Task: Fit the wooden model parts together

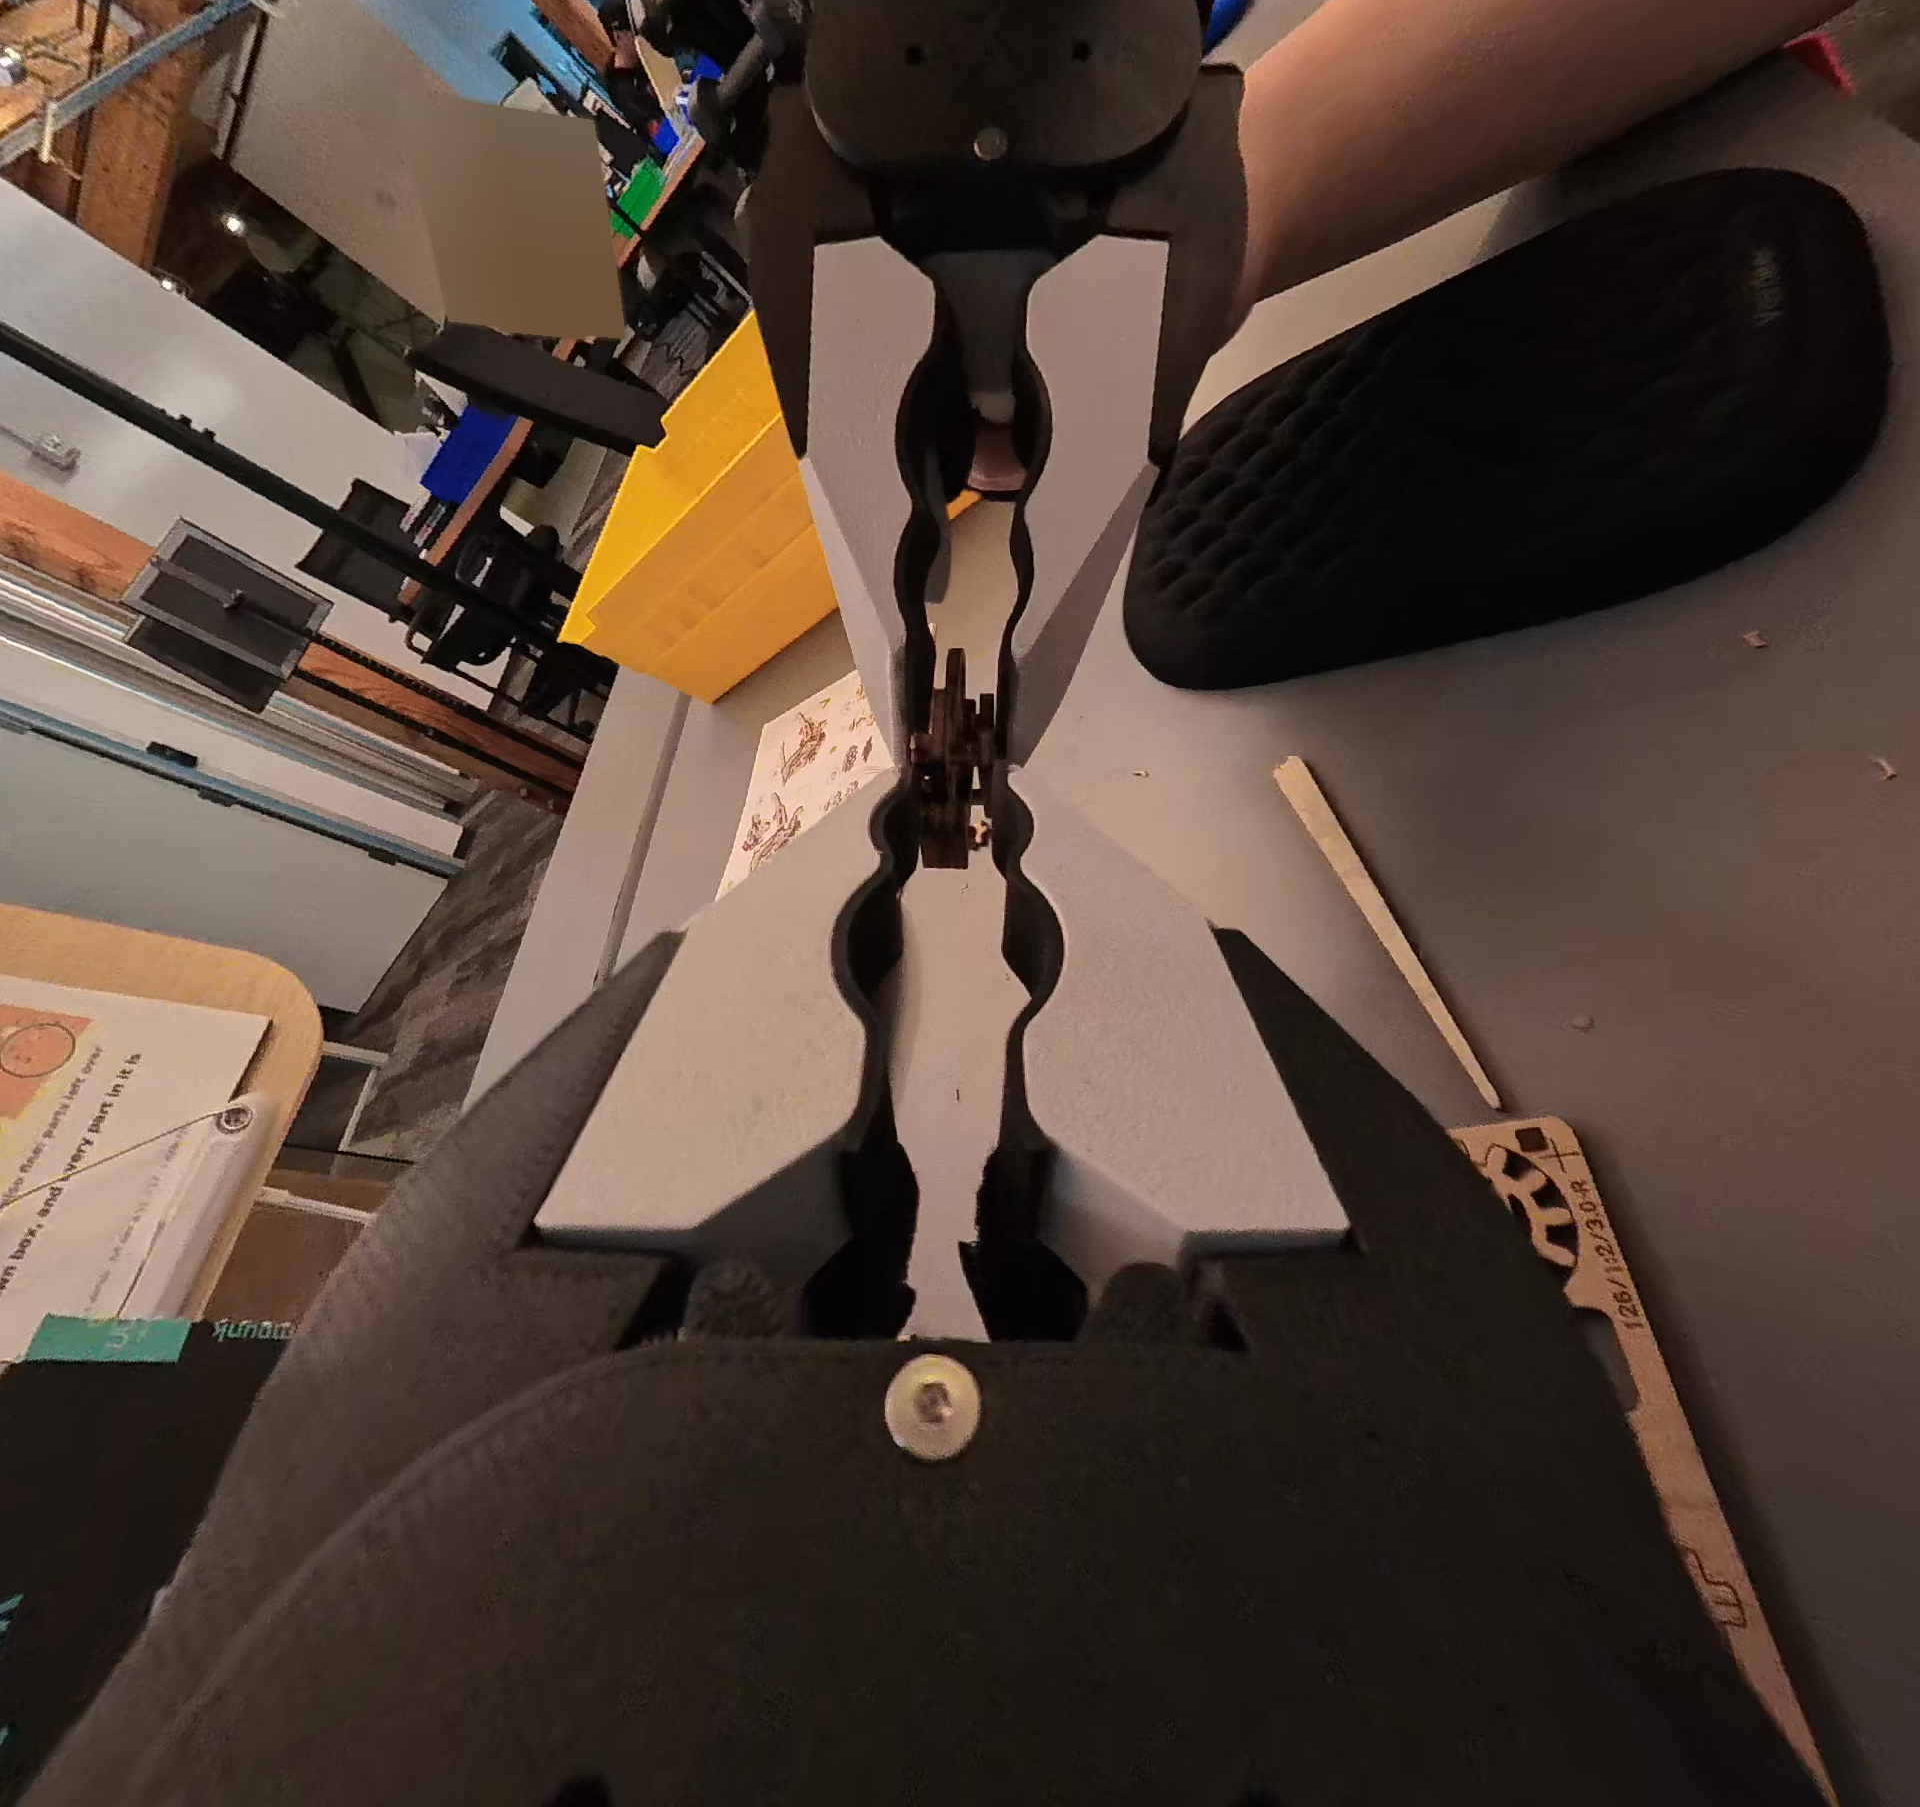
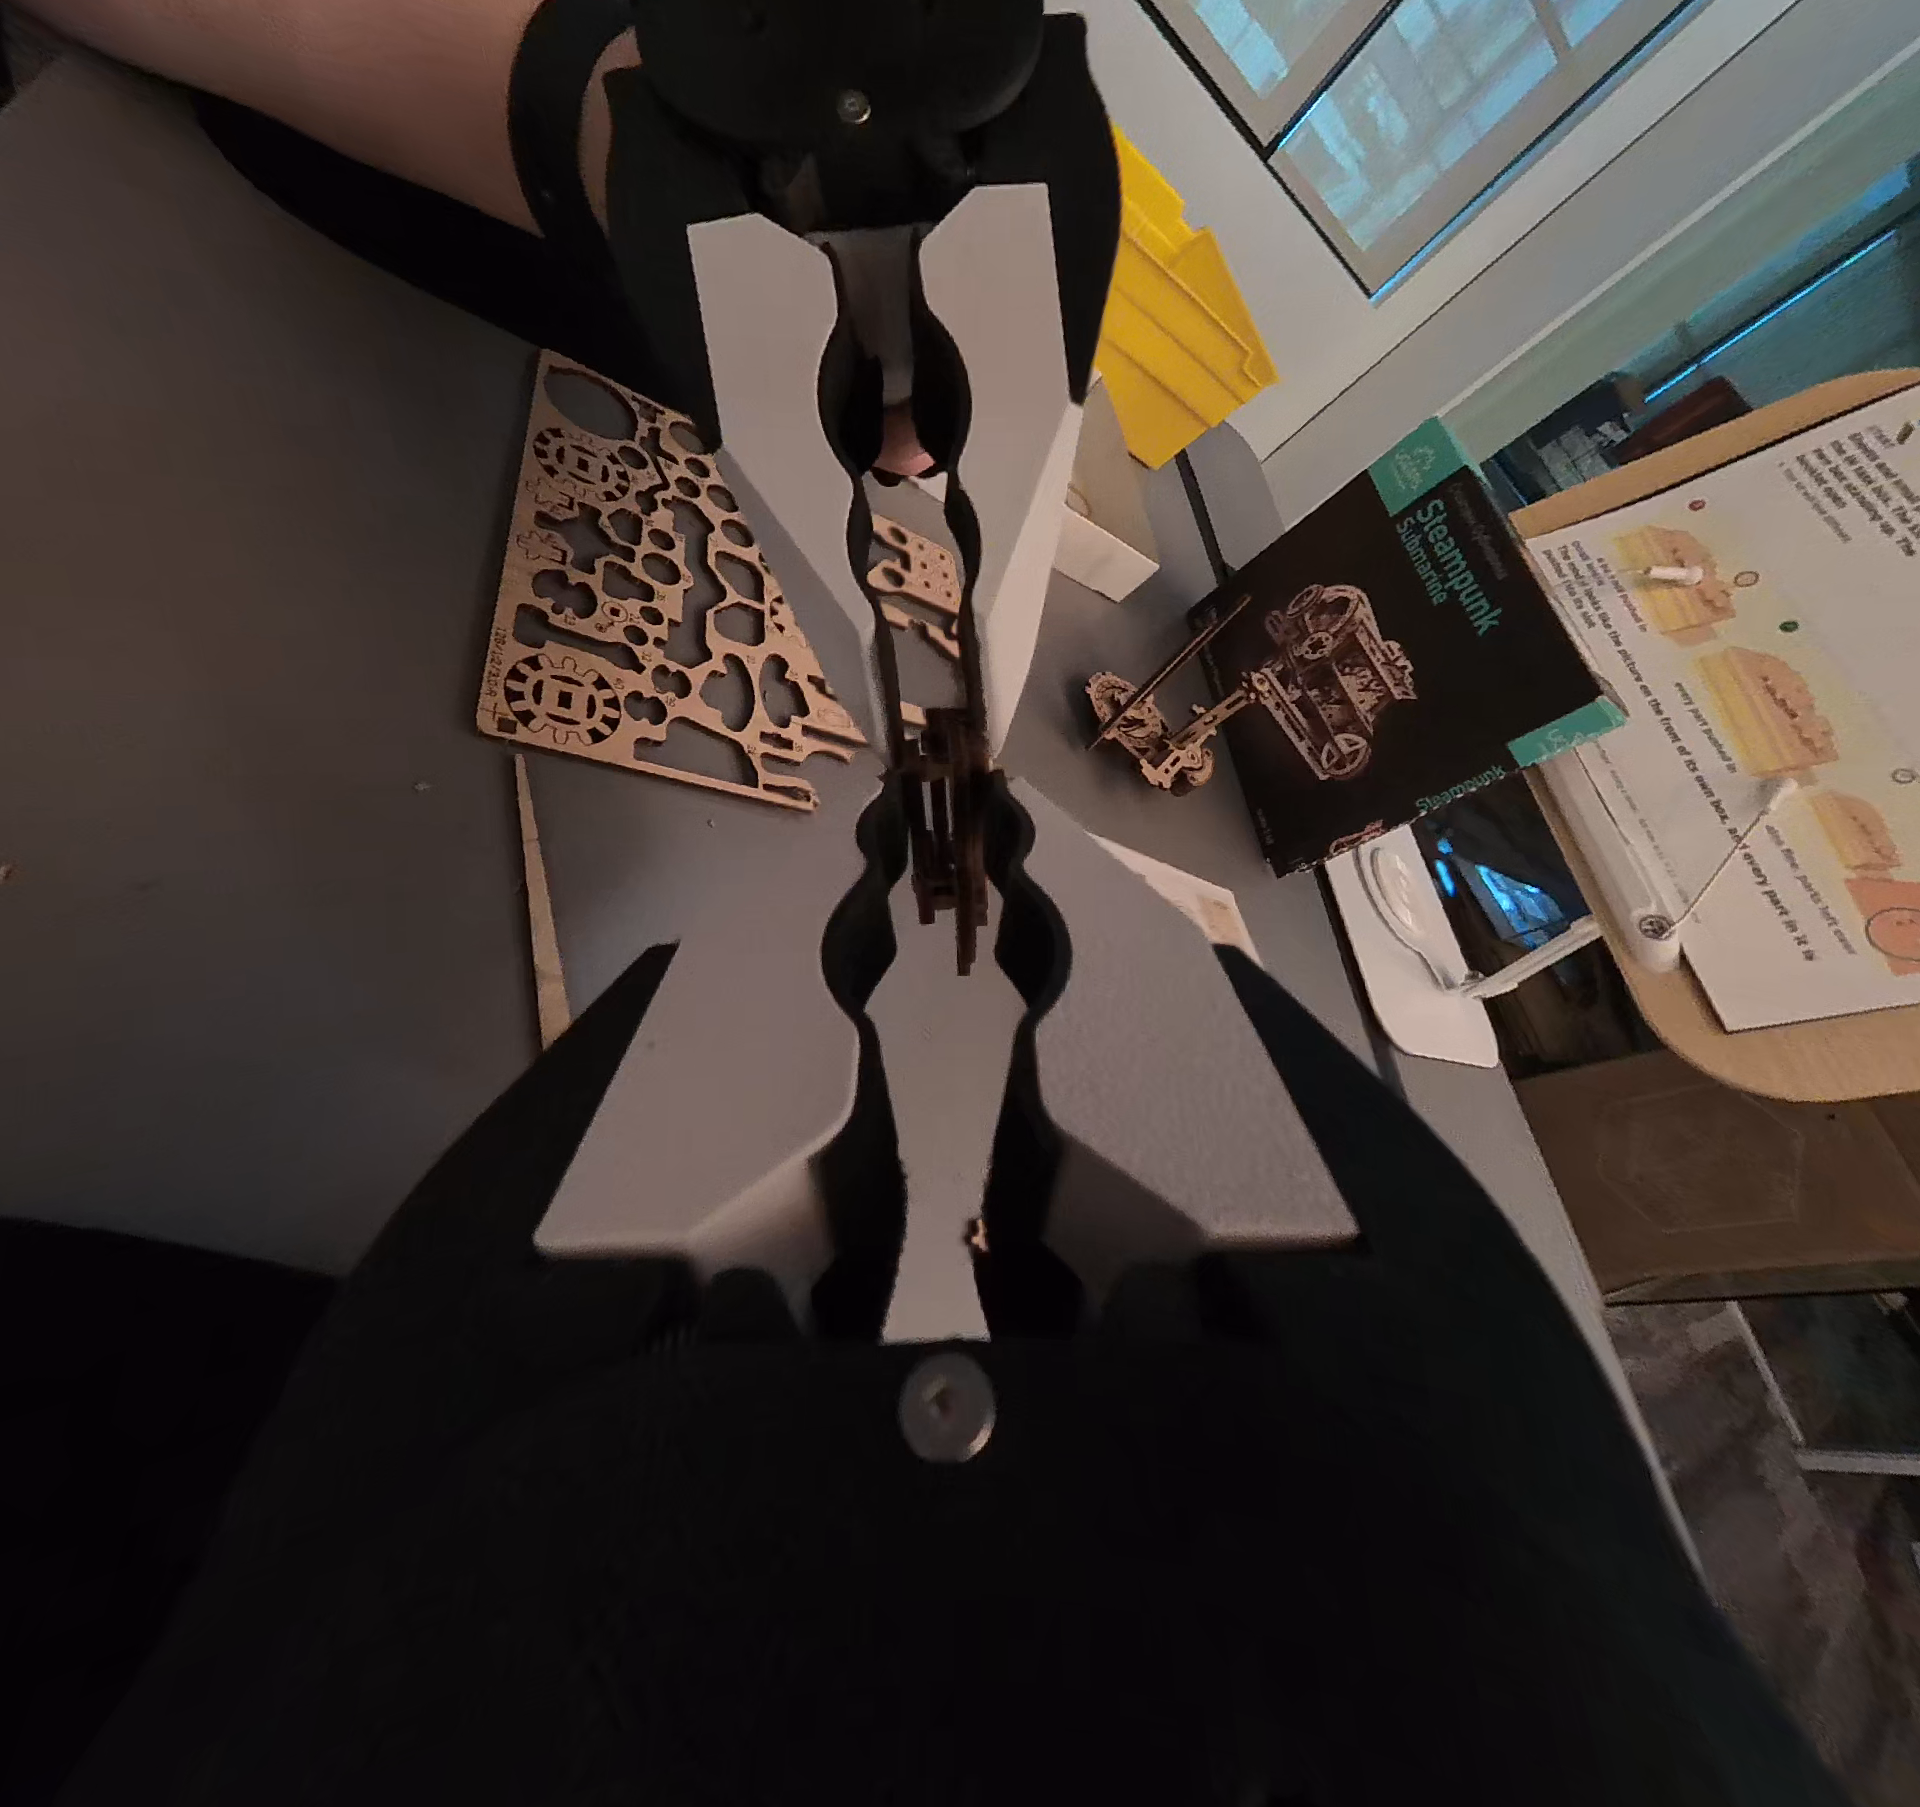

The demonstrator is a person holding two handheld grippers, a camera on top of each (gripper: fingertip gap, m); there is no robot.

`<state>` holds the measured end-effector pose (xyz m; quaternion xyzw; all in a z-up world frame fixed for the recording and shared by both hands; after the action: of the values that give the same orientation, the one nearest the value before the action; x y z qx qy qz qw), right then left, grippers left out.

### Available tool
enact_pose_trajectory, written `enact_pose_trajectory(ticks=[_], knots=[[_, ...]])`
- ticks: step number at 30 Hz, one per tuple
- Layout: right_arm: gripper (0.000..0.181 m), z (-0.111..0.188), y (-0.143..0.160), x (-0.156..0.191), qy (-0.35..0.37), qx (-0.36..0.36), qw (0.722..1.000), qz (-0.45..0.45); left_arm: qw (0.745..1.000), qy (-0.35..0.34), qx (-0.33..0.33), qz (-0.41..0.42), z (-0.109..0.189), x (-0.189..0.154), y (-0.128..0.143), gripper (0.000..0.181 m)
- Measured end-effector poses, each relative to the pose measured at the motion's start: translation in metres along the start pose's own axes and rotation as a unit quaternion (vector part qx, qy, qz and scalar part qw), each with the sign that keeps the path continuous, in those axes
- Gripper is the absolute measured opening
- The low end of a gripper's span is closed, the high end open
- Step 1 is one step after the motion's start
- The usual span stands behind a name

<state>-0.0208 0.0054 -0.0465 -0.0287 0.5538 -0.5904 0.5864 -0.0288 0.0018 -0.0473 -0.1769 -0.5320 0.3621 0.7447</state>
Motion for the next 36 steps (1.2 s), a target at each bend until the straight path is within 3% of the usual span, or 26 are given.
enact_pose_trajectory(ticks=[11, 16, 21, 36], knots=[[0.011, -0.003, 0.006, 0.000, -0.024, -0.009, 0.999, -0.041, 0.999, 0.019, 0.014, 0.033, -0.004, 0.000, 0.005, 0.011], [0.012, 0.009, -0.003, 0.001, -0.109, -0.092, 0.983, -0.118, 0.994, 0.047, -0.040, 0.085, 0.001, 0.000, -0.009, 0.011], [0.012, 0.012, -0.003, 0.006, -0.097, -0.089, 0.989, -0.061, 0.995, 0.053, -0.043, 0.069, 0.001, -0.005, -0.012, 0.011], [0.011, 0.016, -0.008, 0.003, -0.044, -0.078, 0.996, -0.001, 0.996, 0.030, -0.065, 0.057, 0.003, -0.002, -0.016, 0.013]])
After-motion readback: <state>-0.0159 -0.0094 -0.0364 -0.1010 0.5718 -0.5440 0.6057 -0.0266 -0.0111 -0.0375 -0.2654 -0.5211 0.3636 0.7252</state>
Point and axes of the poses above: each gripper's, where its closed fingertips meet, z back along the fingers, y out of its underside, x = y × z across the jaws, the point moved 1 cm from there along z, back along the fingers, and after that the axes turned 6 degrees about x, right-handed, at the moved point
